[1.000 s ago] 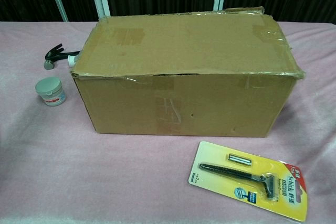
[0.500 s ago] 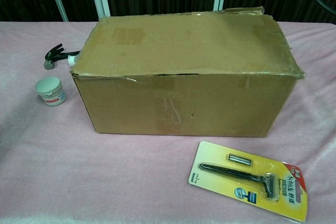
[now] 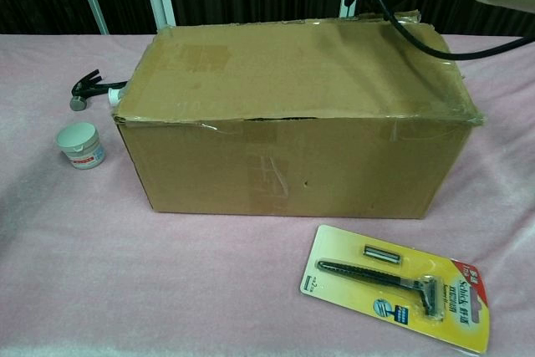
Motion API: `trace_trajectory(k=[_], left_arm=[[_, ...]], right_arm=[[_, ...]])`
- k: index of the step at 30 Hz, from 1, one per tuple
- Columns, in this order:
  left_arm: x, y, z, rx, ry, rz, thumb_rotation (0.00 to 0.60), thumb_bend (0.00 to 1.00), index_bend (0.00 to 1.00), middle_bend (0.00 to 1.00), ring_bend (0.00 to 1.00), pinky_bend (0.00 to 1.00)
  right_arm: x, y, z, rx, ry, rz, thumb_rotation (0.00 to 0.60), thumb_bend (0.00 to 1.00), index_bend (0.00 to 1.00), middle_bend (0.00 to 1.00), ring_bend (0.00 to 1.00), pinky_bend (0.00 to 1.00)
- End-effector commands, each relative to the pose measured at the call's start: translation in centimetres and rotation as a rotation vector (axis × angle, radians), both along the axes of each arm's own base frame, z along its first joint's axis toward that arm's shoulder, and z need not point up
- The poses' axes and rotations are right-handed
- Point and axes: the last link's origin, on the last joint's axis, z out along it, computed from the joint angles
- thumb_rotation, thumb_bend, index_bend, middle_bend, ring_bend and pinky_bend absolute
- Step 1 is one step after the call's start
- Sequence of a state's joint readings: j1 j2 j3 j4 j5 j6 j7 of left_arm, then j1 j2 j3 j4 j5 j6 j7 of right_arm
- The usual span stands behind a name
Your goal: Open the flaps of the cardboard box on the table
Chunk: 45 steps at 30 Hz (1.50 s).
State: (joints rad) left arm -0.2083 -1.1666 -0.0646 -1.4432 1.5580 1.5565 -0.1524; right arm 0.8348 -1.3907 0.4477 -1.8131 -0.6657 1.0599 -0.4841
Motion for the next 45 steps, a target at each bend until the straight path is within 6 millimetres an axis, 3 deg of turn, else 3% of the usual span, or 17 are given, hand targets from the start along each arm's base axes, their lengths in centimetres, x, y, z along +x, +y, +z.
trace_trajectory(k=[1,9,17,24,31,34,42,45], left_arm=[[0.0,0.0,0.0,-0.004,-0.001,0.000,0.600,0.13,0.00,0.00,0.00,0.00],[0.0,0.1,-0.2,-0.011,-0.003,0.001,0.600,0.13,0.00,0.00,0.00,0.00],[0.0,0.2,-0.3,-0.012,-0.007,0.004,0.600,0.13,0.00,0.00,0.00,0.00],[0.1,0.1,-0.4,-0.018,-0.009,-0.003,0.600,0.13,0.00,0.00,0.00,0.00],[0.4,-0.1,-0.5,-0.017,0.006,-0.015,0.600,0.13,0.00,0.00,0.00,0.00],[0.4,-0.2,-0.5,-0.017,0.009,-0.019,0.600,0.13,0.00,0.00,0.00,0.00],[0.6,-0.3,-0.5,-0.010,0.014,-0.033,0.600,0.13,0.00,0.00,0.00,0.00],[0.5,-0.3,-0.5,-0.009,0.017,-0.032,0.600,0.13,0.00,0.00,0.00,0.00]], right_arm=[[-0.3,-0.1,-0.5,0.010,-0.004,-0.019,0.600,0.81,0.21,0.31,0.32,0.38],[-0.8,0.3,-1.1,0.033,-0.001,-0.034,0.600,0.82,0.27,0.37,0.37,0.41],[-0.4,1.4,-1.5,0.050,-0.009,-0.014,0.600,0.84,0.33,0.47,0.50,0.59],[1.3,2.0,-0.7,0.044,-0.080,0.022,0.600,0.84,0.31,0.46,0.51,0.63],[3.9,3.8,1.3,0.094,-0.243,0.024,0.600,0.84,0.26,0.44,0.49,0.63],[4.6,4.5,2.2,0.118,-0.279,0.021,0.600,0.79,0.25,0.44,0.49,0.63],[5.6,6.1,3.9,0.153,-0.347,0.021,0.600,0.48,0.22,0.42,0.47,0.61],[5.8,6.8,4.4,0.179,-0.366,0.016,0.600,0.41,0.21,0.41,0.46,0.61]])
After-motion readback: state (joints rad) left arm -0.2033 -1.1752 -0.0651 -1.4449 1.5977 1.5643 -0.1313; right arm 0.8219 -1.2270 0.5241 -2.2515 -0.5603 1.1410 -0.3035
